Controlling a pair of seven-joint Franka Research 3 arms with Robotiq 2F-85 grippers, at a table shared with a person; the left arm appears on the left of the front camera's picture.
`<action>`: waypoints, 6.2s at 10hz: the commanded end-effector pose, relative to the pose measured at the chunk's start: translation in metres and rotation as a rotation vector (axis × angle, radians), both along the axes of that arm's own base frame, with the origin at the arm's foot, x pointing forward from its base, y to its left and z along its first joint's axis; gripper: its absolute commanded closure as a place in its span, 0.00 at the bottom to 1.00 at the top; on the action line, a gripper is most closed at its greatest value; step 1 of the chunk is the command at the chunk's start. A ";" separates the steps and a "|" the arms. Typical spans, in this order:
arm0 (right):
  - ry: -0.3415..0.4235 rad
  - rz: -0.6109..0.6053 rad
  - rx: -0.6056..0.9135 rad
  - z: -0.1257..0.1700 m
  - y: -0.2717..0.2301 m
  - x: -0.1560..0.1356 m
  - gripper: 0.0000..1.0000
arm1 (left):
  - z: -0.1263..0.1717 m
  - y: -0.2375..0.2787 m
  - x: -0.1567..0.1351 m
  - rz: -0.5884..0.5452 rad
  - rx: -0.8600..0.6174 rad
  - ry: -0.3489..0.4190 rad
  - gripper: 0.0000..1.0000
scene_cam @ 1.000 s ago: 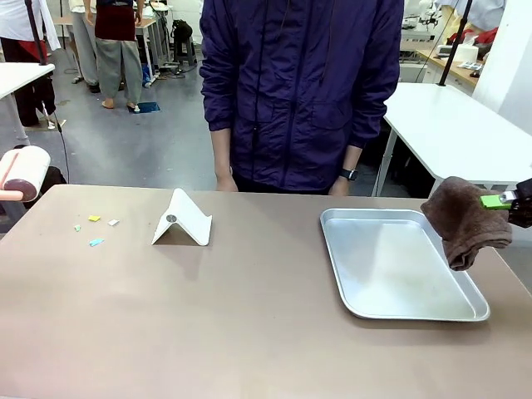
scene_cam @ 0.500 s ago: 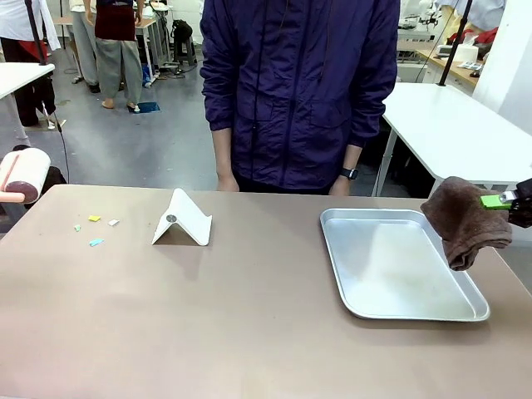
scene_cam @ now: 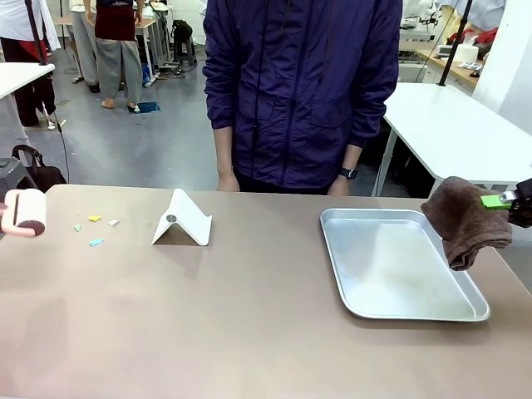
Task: Clean the surface of the table.
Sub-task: Clean the area not pointed to by the person.
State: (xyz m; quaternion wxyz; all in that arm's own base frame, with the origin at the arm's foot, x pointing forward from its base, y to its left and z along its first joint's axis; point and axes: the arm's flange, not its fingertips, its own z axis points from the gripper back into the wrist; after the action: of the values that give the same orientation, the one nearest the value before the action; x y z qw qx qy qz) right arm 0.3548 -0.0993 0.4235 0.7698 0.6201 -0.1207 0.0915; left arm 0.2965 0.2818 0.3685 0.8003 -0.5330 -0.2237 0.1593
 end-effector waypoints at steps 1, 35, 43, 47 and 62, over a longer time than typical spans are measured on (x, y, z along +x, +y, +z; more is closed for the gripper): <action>-0.011 -0.005 0.013 0.006 -0.002 0.001 0.92 | -0.007 -0.019 0.003 0.035 0.141 0.054 0.82; -0.011 -0.005 0.013 0.006 -0.002 0.001 0.92 | 0.048 -0.048 0.019 -0.168 -0.177 -0.038 0.82; -0.011 -0.005 0.013 0.006 -0.002 0.001 0.92 | -0.009 0.115 -0.120 0.034 -0.391 -0.128 0.82; -0.011 -0.005 0.013 0.006 -0.002 0.001 0.92 | 0.007 0.093 -0.130 0.035 -0.303 -0.123 0.82; -0.011 -0.005 0.013 0.006 -0.002 0.001 0.92 | -0.049 0.078 0.106 0.154 -0.109 0.184 0.82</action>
State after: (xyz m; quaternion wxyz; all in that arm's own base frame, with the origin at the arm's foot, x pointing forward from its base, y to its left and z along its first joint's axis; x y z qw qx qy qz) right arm 0.3554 -0.1003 0.4248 0.7699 0.6195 -0.1220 0.0921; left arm 0.3942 0.3521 0.3124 0.7833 -0.5400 -0.1818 0.2486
